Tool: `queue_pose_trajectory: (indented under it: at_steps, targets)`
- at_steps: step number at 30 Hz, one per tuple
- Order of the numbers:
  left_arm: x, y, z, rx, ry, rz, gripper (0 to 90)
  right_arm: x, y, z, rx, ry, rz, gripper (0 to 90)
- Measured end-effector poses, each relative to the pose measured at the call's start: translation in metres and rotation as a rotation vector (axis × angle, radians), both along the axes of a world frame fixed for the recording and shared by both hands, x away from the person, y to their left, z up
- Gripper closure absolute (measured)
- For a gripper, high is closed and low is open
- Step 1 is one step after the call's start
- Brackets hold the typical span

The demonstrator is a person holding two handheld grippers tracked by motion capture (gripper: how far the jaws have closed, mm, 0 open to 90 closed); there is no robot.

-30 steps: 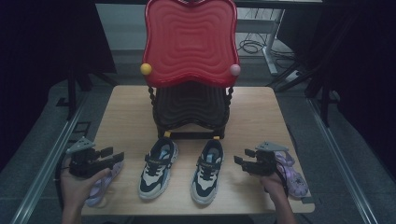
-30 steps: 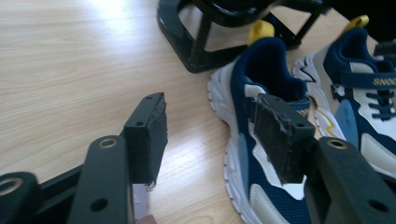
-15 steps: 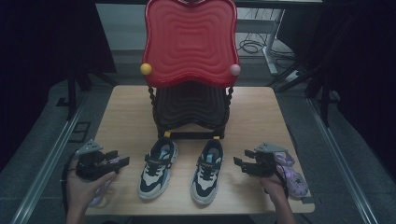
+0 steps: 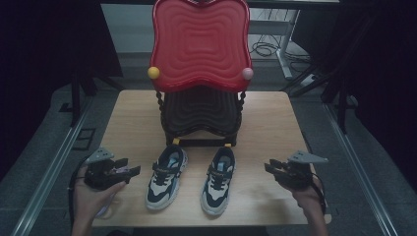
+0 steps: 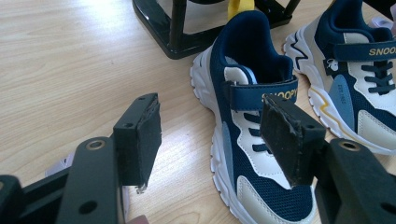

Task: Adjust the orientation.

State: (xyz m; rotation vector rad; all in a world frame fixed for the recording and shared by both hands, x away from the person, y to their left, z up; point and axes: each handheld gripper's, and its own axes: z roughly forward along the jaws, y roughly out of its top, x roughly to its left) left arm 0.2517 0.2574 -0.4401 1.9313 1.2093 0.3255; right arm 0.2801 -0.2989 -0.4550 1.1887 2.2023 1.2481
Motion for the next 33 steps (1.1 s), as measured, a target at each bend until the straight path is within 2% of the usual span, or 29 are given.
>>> queue_pose_trajectory:
  at_steps: [4, 7, 13, 18, 20, 22, 26, 33]
  targets:
    - [0.001, -0.001, -0.003, 0.004, 0.009, 0.0, 38.9, -0.008, -0.026, 0.011, -0.025, -0.018, -0.016, 83.6]
    - [0.002, -0.003, -0.005, 0.008, 0.017, -0.006, 38.9, -0.011, -0.044, 0.011, -0.048, -0.01, -0.043, 88.9]
    - [0.005, -0.005, -0.007, 0.014, 0.028, -0.007, 38.7, -0.015, -0.07, 0.006, -0.048, 0.007, -0.086, 89.5]
    - [0.005, -0.003, -0.008, 0.014, 0.031, -0.006, 38.8, -0.024, -0.096, 0.005, -0.033, 0.011, -0.161, 89.6]
    - [0.004, -0.002, -0.008, 0.013, 0.032, -0.005, 38.8, -0.025, -0.106, 0.0, -0.029, 0.027, -0.184, 89.6]
    - [0.004, -0.002, -0.009, 0.013, 0.033, -0.005, 38.8, -0.024, -0.114, -0.007, -0.045, 0.052, -0.199, 89.6]
    - [0.004, -0.002, -0.009, 0.014, 0.036, -0.006, 38.8, -0.023, -0.126, -0.017, -0.056, 0.072, -0.232, 89.6]
    - [0.004, -0.003, -0.011, 0.017, 0.044, -0.013, 38.7, -0.026, -0.142, -0.028, -0.078, 0.111, -0.261, 89.7]
